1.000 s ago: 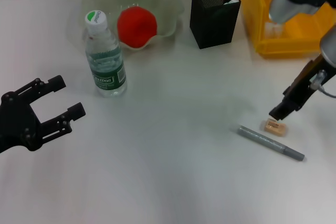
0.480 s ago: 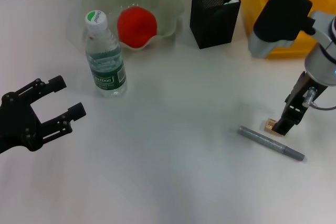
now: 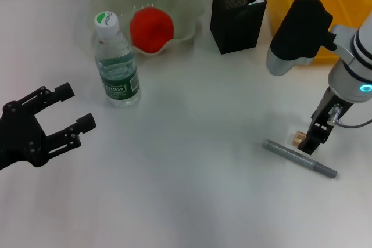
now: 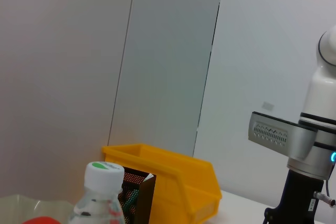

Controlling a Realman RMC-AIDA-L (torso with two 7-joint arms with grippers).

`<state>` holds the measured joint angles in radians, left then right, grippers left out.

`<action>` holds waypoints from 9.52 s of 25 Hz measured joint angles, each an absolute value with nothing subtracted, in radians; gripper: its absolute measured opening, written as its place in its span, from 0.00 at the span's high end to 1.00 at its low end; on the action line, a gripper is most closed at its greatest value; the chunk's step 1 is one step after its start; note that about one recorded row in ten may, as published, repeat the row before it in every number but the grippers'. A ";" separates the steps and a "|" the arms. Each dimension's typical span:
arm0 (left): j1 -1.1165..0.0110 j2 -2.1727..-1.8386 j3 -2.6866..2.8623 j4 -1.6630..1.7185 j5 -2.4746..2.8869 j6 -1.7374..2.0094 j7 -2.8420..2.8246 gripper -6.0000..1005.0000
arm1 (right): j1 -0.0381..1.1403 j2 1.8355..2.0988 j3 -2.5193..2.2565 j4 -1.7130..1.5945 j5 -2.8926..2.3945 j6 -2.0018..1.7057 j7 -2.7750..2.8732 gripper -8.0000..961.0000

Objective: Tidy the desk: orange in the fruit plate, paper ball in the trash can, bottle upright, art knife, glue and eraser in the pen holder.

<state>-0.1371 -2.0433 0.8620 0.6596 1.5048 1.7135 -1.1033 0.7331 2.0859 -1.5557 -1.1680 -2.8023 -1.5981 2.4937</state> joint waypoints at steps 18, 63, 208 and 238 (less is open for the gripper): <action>-0.138 -2.043 0.862 0.660 1.505 1.712 -1.103 0.22 | 0.737 2.086 -1.560 -1.125 -2.795 -1.564 2.506 0.38; -0.118 -2.048 0.862 0.647 1.505 1.723 -1.088 0.22 | 0.819 2.082 -1.422 -1.116 -2.837 -1.585 2.398 0.59; -0.136 -2.042 0.845 0.646 1.505 1.713 -1.053 0.22 | 0.764 2.089 -1.701 -1.189 -2.677 -1.617 2.622 0.53; -0.129 -2.041 0.842 0.646 1.504 1.721 -1.052 0.22 | 0.712 2.081 -1.555 -1.370 -2.680 -1.607 2.629 0.87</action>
